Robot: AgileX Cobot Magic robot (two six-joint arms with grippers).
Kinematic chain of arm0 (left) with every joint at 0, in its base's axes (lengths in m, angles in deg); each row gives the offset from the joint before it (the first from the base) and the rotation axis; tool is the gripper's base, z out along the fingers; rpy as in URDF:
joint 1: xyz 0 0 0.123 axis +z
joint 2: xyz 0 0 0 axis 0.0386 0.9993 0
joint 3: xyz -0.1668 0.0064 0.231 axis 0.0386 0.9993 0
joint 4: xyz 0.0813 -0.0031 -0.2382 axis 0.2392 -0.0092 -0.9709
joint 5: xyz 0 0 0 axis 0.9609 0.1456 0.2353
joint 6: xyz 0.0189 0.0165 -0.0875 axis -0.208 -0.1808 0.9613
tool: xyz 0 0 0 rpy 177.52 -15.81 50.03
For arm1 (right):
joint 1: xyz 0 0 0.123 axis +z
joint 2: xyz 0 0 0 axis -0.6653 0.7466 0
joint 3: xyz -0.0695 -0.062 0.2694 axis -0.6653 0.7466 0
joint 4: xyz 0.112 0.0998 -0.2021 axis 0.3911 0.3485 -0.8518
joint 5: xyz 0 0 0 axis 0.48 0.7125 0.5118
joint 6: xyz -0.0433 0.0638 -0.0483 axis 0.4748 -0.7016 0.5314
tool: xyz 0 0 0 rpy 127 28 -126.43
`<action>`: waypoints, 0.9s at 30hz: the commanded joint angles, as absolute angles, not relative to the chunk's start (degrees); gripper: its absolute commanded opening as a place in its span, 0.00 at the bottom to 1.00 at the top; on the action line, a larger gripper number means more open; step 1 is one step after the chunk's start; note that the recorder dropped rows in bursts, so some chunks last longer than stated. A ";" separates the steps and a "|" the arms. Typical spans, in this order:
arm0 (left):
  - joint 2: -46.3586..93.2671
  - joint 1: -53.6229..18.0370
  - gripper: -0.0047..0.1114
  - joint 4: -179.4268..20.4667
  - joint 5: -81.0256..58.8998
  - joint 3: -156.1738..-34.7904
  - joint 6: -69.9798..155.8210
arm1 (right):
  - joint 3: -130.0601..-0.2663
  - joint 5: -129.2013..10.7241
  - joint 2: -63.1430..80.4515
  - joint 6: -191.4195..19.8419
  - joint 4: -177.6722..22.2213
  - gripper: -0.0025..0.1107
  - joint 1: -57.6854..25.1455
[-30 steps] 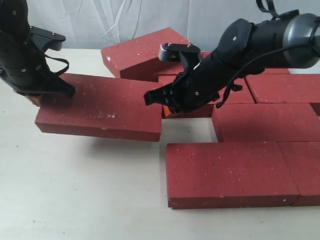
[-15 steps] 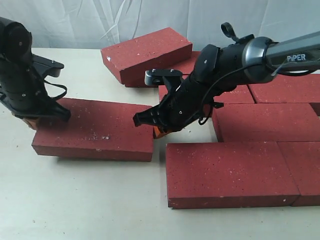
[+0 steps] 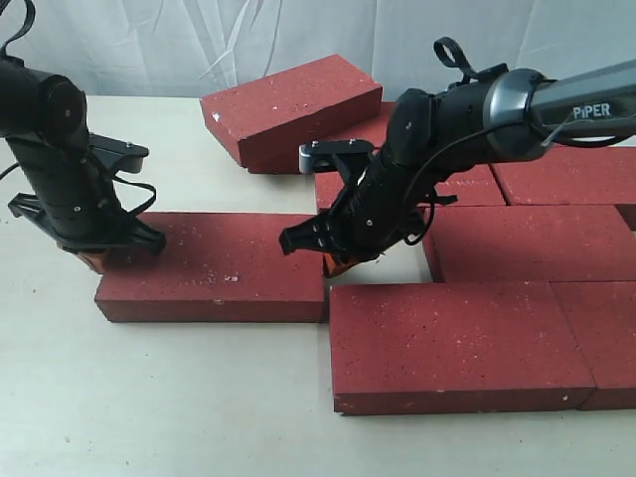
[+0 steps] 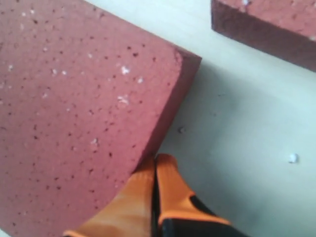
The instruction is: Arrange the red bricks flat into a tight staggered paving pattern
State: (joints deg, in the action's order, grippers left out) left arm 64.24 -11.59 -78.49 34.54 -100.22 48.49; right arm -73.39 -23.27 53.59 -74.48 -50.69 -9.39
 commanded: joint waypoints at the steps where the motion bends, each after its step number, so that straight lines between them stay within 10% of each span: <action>1: 64.25 -13.32 0.04 -86.74 32.56 -100.08 47.87 | -74.85 -26.50 52.11 -76.45 -44.70 0.01 -10.18; 27: 64.25 -13.32 0.04 -78.56 34.32 -100.08 49.07 | -74.85 -25.50 46.67 -79.51 -49.16 0.01 -13.30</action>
State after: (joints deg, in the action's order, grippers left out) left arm 64.24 -12.13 -76.58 34.70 -100.22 48.75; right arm -74.77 -24.71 47.09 -79.63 -50.08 -13.36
